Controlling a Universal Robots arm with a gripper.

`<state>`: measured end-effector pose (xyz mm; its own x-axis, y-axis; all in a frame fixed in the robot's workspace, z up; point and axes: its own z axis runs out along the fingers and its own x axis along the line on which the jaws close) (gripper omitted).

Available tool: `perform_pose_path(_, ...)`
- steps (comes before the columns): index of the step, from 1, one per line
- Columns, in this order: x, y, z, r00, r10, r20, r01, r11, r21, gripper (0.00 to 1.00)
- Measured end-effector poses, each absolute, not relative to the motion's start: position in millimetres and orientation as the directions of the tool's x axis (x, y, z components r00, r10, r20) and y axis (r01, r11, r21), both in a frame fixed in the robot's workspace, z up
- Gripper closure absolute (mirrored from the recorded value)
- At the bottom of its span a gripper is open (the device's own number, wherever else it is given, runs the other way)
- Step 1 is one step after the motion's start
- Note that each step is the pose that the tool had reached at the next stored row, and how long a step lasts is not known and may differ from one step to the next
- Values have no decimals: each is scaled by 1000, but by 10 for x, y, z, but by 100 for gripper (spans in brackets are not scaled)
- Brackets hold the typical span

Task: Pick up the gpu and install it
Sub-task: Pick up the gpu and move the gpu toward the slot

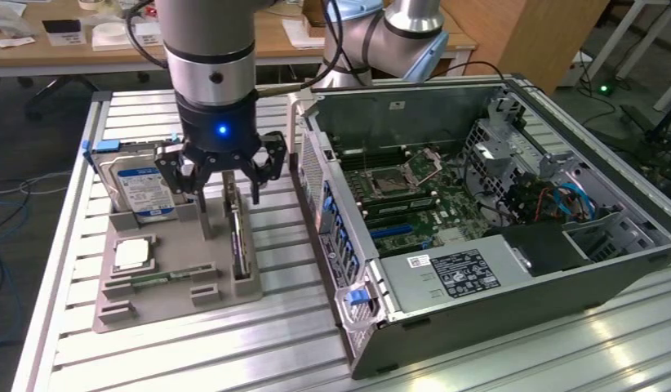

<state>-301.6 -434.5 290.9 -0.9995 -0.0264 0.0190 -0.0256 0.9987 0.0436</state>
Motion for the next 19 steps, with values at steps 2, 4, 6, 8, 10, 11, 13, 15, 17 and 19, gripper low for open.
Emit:
perform_pose_path(2,-3014,-4345,2877,-999,-26,17,-26,999,44,29)
perform_pose_path(4,-3014,-4345,2848,-1000,-27,15,-26,999,44,29)
perform_pose_path(6,-3014,-4345,2822,-1000,-27,12,-27,999,43,29)
perform_pose_path(8,-3014,-4346,2792,-1000,-27,8,-27,999,43,29)
perform_pose_path(10,-3014,-4345,2756,-1000,-27,8,-27,999,43,29)
perform_pose_path(11,-3014,-4345,2738,-1000,-27,8,-26,999,43,29)
perform_pose_path(13,-3014,-4345,2702,-1000,-24,8,-24,999,43,29)
perform_pose_path(15,-3014,-4345,2664,-1000,-23,8,-23,999,43,29)
perform_pose_path(17,-3015,-4345,2628,-1000,-23,8,-23,999,43,29)
perform_pose_path(19,-3022,-4345,2592,-1000,-22,6,-22,999,43,29)
